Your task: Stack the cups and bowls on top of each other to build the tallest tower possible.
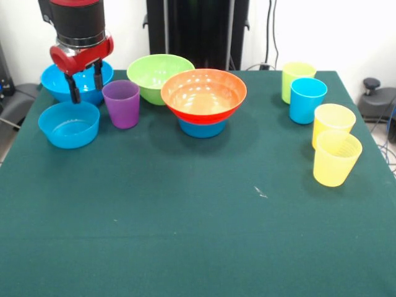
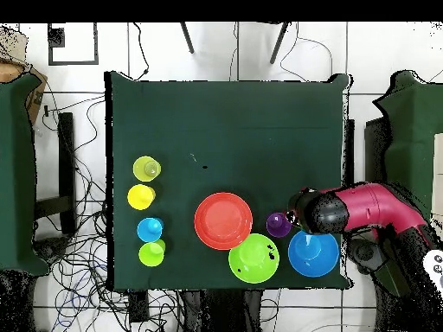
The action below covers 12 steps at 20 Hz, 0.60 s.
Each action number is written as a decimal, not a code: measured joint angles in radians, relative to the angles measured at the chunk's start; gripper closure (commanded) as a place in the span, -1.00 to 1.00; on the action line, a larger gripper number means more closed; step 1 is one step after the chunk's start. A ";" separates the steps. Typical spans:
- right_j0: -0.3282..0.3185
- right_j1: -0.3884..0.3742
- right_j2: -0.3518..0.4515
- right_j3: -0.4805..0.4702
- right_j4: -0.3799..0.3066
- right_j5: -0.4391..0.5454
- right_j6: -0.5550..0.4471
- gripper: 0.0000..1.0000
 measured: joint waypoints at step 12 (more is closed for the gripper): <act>0.000 0.000 -0.028 0.000 -0.001 0.000 0.000 -1.00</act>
